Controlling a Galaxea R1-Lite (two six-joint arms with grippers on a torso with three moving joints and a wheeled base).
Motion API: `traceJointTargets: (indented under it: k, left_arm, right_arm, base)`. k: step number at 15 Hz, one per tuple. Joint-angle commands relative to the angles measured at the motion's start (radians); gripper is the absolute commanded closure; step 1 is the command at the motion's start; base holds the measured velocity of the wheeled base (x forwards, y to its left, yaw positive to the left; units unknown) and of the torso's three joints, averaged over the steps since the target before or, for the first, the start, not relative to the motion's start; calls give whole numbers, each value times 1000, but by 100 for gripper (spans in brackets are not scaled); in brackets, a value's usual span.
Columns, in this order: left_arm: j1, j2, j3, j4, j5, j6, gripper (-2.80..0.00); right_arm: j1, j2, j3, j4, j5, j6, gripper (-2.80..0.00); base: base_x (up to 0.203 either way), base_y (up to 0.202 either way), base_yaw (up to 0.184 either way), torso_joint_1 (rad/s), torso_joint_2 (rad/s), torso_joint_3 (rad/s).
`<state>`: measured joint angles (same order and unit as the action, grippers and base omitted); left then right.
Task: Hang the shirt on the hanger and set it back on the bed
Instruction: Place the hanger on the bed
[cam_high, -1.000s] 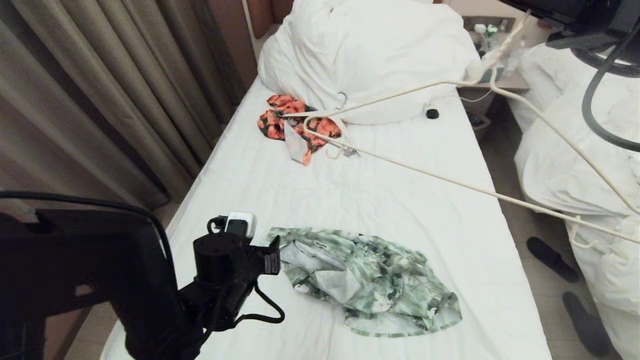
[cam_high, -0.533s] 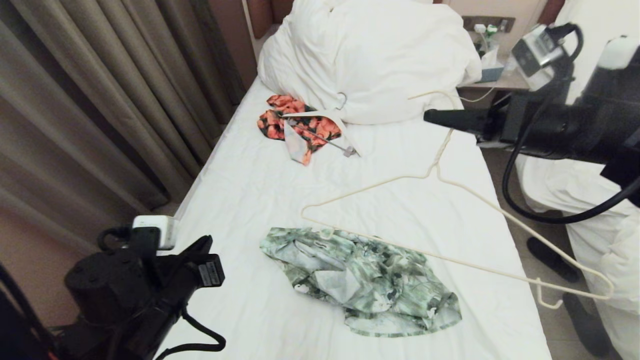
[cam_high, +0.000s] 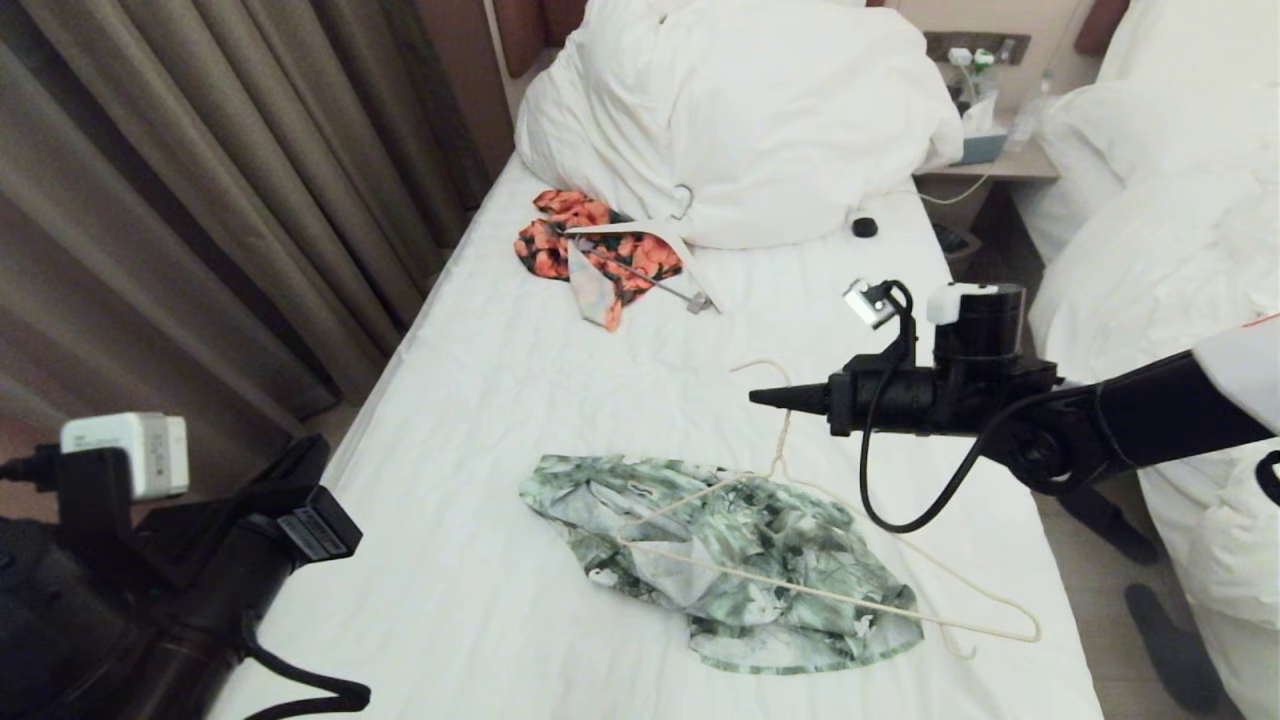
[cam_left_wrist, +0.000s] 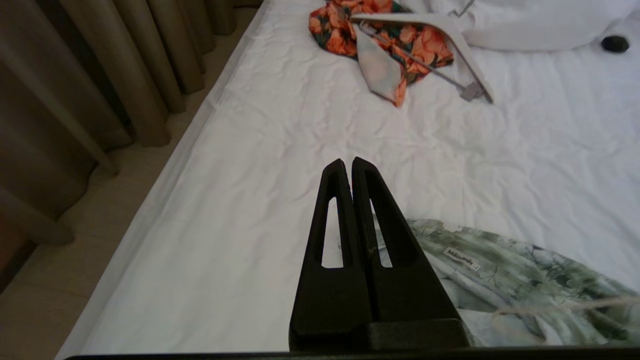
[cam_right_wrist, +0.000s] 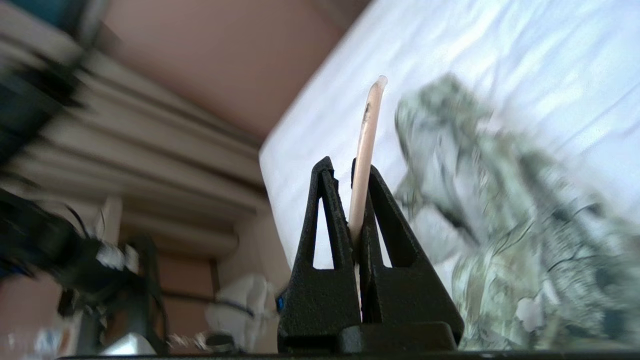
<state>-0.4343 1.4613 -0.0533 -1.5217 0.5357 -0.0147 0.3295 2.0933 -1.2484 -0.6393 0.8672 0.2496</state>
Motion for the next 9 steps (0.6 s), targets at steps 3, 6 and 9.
traceJointTargets:
  k: [3,6,9]
  left_arm:
    - [-5,-41,27,-8,0,-21,0]
    - [-8,-49,29,-8,0,-28,0]
    - [-46,-49,43,-8,1,-31,0]
  right_arm:
    - [44,140,-33,4,-34,-56,-280]
    - [86,145,-36,38,-123,-89,-280]
    - [53,65,56,55,-243,-150,-280]
  base:
    - [0,0,0,0,0,0]
    - [0,0,0,0,0,0]
    - [0,0,0,0,0,0]
